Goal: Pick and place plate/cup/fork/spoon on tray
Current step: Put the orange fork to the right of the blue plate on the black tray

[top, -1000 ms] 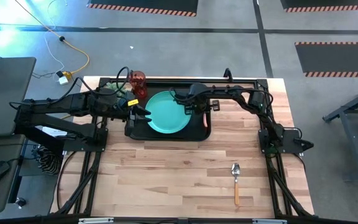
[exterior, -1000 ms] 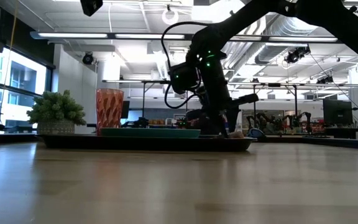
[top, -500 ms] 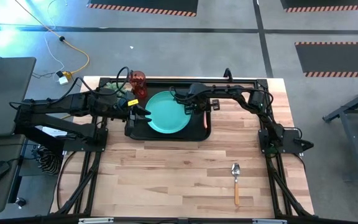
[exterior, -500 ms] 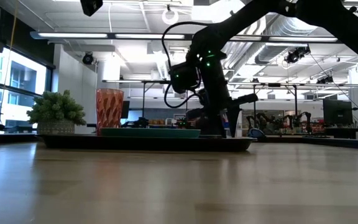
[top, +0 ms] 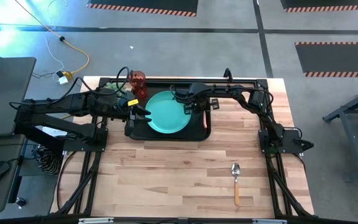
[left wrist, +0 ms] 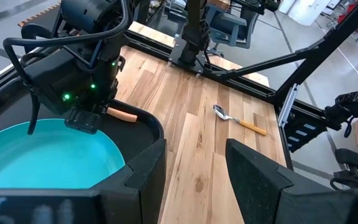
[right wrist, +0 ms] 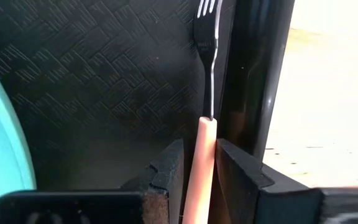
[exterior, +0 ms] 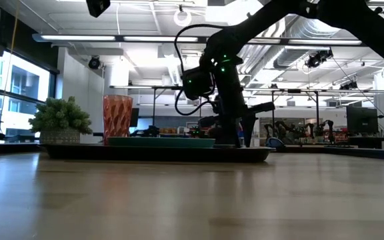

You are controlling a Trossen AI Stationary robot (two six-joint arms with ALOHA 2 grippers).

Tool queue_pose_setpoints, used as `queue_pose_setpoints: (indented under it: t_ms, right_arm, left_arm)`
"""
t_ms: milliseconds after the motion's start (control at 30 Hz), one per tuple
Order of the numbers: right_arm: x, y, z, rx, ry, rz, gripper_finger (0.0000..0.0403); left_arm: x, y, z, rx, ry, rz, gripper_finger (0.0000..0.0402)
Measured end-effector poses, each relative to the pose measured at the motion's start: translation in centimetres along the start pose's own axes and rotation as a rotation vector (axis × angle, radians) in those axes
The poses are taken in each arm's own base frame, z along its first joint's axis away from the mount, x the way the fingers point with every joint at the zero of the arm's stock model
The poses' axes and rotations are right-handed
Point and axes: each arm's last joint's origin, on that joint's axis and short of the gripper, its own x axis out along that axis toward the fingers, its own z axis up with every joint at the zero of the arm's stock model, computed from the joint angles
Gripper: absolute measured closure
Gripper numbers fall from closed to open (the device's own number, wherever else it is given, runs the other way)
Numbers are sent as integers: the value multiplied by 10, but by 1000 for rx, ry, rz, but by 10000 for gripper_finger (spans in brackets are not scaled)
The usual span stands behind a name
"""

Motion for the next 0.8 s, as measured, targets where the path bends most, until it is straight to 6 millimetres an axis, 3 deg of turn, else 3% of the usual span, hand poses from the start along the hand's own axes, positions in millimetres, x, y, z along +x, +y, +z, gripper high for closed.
queue_pose_setpoints:
  t_ms: [800]
  right_arm:
    - [-1, 1, -1, -8, 17, 21, 328]
  left_arm:
    - [0, 0, 0, 9, 0, 0, 245]
